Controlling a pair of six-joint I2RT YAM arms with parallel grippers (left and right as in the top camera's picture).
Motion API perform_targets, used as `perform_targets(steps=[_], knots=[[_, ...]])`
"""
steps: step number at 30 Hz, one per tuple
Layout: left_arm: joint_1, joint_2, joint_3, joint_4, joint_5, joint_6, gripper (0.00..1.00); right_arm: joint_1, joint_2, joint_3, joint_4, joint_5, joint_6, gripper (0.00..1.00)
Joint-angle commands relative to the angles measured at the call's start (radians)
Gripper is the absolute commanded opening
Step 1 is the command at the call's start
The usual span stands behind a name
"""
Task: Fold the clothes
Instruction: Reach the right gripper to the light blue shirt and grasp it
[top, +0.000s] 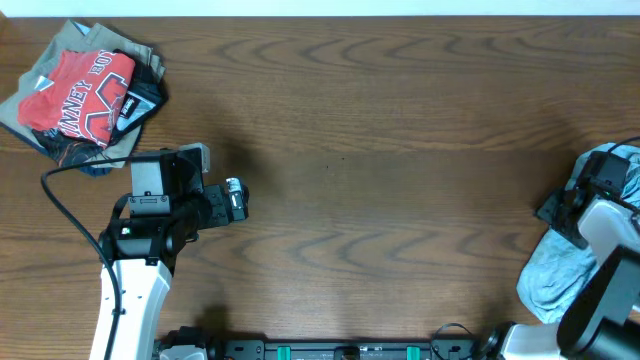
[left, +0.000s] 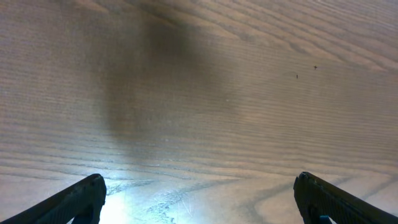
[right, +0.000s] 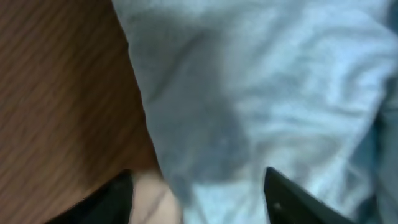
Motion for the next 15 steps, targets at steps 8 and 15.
perform_targets(steps=[8, 15], knots=[[-0.003, 0.001, 0.022, 0.095, 0.005, 0.017, 0.98, -0.001, 0.069, 0.013, 0.088, -0.169, -0.11, 0.01], [-0.003, 0.007, 0.022, 0.153, 0.006, 0.016, 0.98, 0.117, 0.045, 0.108, 0.225, -0.775, -0.253, 0.01]])
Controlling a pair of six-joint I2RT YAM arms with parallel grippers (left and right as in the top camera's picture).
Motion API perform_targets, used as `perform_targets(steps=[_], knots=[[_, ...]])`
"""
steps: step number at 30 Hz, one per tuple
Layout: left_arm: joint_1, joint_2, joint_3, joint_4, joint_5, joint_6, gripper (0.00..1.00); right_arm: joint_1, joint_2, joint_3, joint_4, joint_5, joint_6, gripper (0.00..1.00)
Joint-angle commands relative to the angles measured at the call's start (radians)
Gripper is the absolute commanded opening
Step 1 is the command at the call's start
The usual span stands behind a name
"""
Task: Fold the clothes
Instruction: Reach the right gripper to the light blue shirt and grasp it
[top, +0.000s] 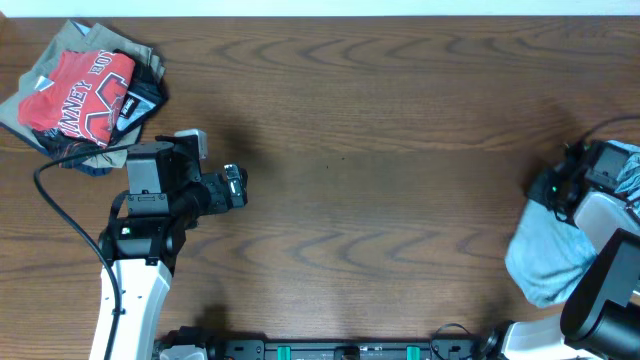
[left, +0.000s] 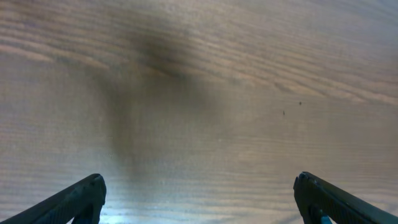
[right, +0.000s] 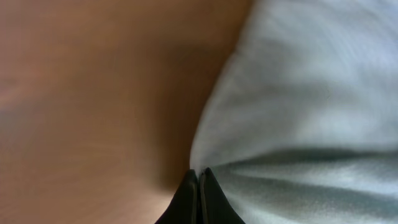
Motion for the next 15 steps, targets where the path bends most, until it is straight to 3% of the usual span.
perform_targets(steps=[1, 3, 6, 7, 9, 11, 15], knots=[[-0.003, 0.009, 0.021, 0.019, 0.006, 0.013, 0.98, 0.103, -0.008, 0.099, 0.017, -0.45, -0.101, 0.01], [-0.003, 0.013, 0.021, 0.034, 0.006, 0.014, 0.98, 0.191, -0.008, 0.154, 0.011, -0.563, -0.163, 0.01], [-0.003, 0.024, 0.021, 0.069, 0.006, 0.014, 0.98, 0.328, -0.008, 0.206, 0.001, -0.559, -0.222, 0.02], [-0.003, 0.029, 0.021, 0.084, 0.006, 0.014, 0.98, 0.365, -0.008, 0.213, 0.008, -0.526, -0.222, 0.13], [-0.003, 0.041, 0.021, 0.11, 0.006, 0.014, 0.98, 0.436, -0.008, 0.217, 0.03, -0.4, -0.22, 0.58], [-0.003, 0.054, 0.021, 0.131, 0.006, 0.014, 0.98, 0.48, -0.008, 0.217, 0.039, -0.255, -0.219, 0.96], [-0.003, 0.071, 0.021, 0.15, 0.007, 0.013, 0.98, 0.491, -0.008, 0.218, 0.036, -0.026, -0.137, 0.99]])
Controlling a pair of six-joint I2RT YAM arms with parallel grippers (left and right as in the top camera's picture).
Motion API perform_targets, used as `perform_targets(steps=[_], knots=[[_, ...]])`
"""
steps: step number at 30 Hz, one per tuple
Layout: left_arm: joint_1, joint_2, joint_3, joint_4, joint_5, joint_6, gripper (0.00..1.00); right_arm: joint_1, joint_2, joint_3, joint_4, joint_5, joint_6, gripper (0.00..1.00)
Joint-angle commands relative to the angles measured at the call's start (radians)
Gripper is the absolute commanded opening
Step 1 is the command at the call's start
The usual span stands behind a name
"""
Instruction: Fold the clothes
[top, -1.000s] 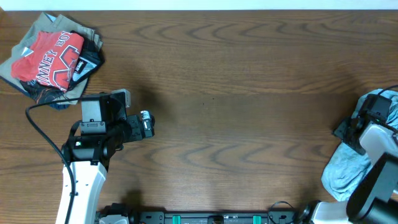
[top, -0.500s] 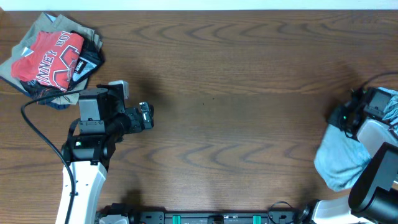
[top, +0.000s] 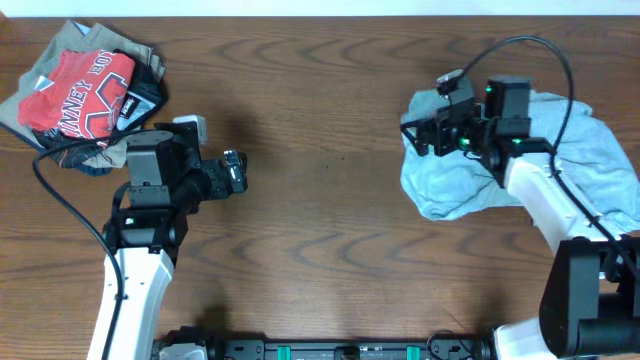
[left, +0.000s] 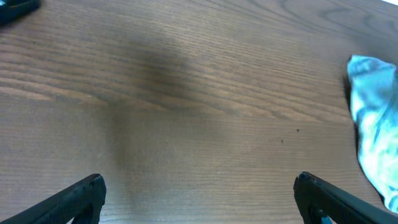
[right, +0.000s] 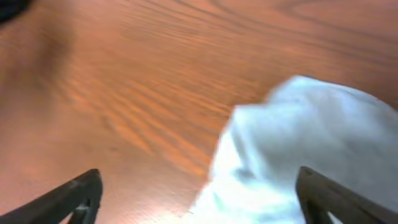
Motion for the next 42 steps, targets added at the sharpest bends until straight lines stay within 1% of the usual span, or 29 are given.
perform_targets(steps=[1, 5, 9, 13, 15, 18, 21, 27, 35, 36, 38, 42], knots=[[-0.003, 0.013, 0.02, 0.006, 0.006, 0.013, 0.98, -0.021, -0.008, 0.007, -0.01, 0.262, 0.072, 0.99], [-0.003, 0.014, 0.02, 0.025, 0.009, 0.011, 0.98, -0.077, -0.012, 0.007, -0.038, 0.303, 0.113, 0.99], [-0.003, 0.016, 0.02, 0.101, 0.017, -0.089, 0.98, -0.162, -0.018, 0.007, -0.09, 0.303, 0.116, 0.99], [-0.003, 0.035, 0.018, 0.171, 0.017, -0.141, 0.98, -0.241, -0.018, 0.007, -0.15, 0.303, 0.117, 0.99], [-0.005, 0.061, 0.018, 0.193, 0.019, -0.19, 0.98, -0.284, -0.018, 0.007, -0.185, 0.303, 0.117, 0.99], [-0.022, 0.109, 0.018, 0.222, 0.068, -0.198, 0.98, -0.32, -0.018, 0.007, -0.22, 0.303, 0.116, 0.99], [-0.068, 0.178, 0.018, 0.263, 0.112, -0.198, 0.98, -0.345, -0.018, 0.007, -0.245, 0.303, 0.116, 0.99], [-0.213, 0.321, 0.018, 0.367, 0.115, -0.201, 0.98, -0.338, -0.018, 0.007, -0.277, 0.236, 0.116, 0.99], [-0.411, 0.519, 0.019, 0.61, 0.115, -0.201, 0.99, -0.338, -0.018, 0.007, -0.291, 0.208, 0.116, 0.99], [-0.431, 0.547, 0.019, 0.635, 0.116, -0.206, 0.97, -0.338, -0.018, 0.007, -0.293, 0.208, 0.116, 0.99], [-0.46, 0.592, 0.02, 0.673, 0.116, -0.236, 0.94, -0.338, -0.018, 0.007, -0.294, 0.208, 0.117, 0.99], [-0.51, 0.666, 0.022, 0.791, 0.119, -0.363, 0.93, -0.338, -0.018, 0.007, -0.294, 0.208, 0.116, 0.99]])
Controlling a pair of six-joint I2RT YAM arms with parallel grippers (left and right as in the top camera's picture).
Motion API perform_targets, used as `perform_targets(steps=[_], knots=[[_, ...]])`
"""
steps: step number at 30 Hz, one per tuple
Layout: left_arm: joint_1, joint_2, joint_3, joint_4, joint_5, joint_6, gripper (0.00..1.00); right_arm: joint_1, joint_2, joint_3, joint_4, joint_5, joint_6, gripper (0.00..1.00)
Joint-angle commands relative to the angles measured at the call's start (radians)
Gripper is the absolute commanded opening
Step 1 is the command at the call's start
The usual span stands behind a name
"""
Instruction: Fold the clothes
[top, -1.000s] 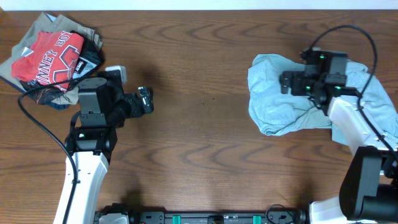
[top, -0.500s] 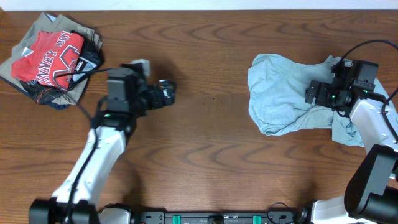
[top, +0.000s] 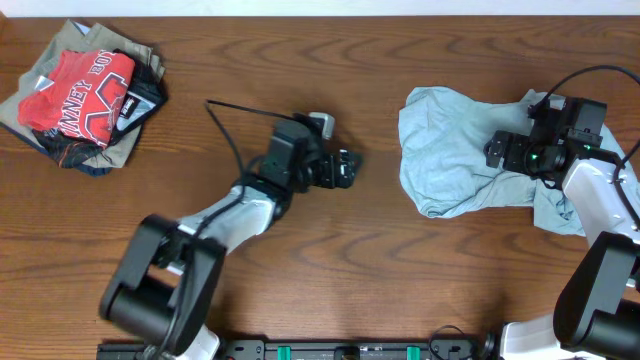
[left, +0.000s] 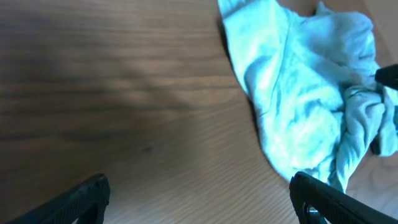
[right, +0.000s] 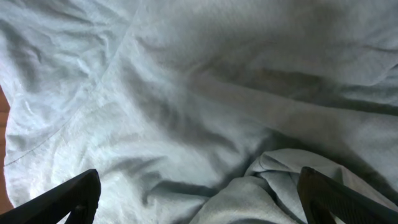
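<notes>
A crumpled light blue garment (top: 455, 160) lies on the right half of the wooden table (top: 300, 280). My right gripper (top: 497, 152) hovers over its right part, open, and the right wrist view is filled with wrinkled blue fabric (right: 186, 93) below the gripper (right: 199, 202). My left gripper (top: 345, 168) is open above bare wood near the table's middle, just left of the garment. In the left wrist view the garment (left: 298, 93) lies ahead and to the right of the gripper (left: 199, 202). Neither gripper holds anything.
A pile of folded clothes (top: 85, 90) with a red printed shirt on top sits at the back left corner. The left arm's black cable (top: 240, 110) arcs over the wood behind the arm.
My left gripper has gone from the left side of the table to the middle, close to the garment. My right gripper, then at the garment's left edge, is now over its right part.
The blue garment first lay bunched at the table's right edge with my right gripper open on it. Then the gripper was shut on the fabric. Later the garment lay further in on the right half, released. Now both open grippers are near it.
</notes>
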Motion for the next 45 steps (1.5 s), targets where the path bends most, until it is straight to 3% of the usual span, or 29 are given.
perform_targets(steps=[1, 5, 11, 17, 22, 29, 37, 45], knots=[[-0.035, 0.048, 0.018, 0.079, 0.011, -0.139, 0.93, 0.004, -0.018, 0.007, -0.002, -0.015, 0.015, 0.99], [-0.083, 0.092, 0.018, 0.175, 0.011, -0.198, 0.94, 0.004, -0.018, 0.007, -0.002, -0.014, 0.014, 0.99], [-0.153, 0.149, 0.018, 0.196, 0.01, -0.201, 0.95, 0.004, -0.018, 0.007, -0.013, -0.014, 0.014, 0.99], [-0.189, 0.207, 0.022, 0.278, 0.011, -0.334, 0.95, 0.005, -0.018, 0.007, -0.025, -0.043, 0.014, 0.99], [-0.183, 0.214, 0.024, 0.28, 0.011, -0.418, 0.95, 0.033, -0.018, 0.007, -0.024, -0.269, -0.05, 0.99], [-0.08, 0.213, 0.023, 0.274, 0.085, -0.418, 0.98, 0.163, -0.006, 0.006, -0.023, -0.16, -0.076, 0.99], [0.119, 0.21, 0.023, 0.072, 0.112, -0.41, 0.98, 0.329, 0.043, 0.006, 0.005, -0.047, -0.087, 0.99], [0.274, 0.21, 0.023, -0.172, 0.112, -0.289, 0.98, 0.457, 0.135, 0.006, 0.054, 0.024, -0.011, 0.99]])
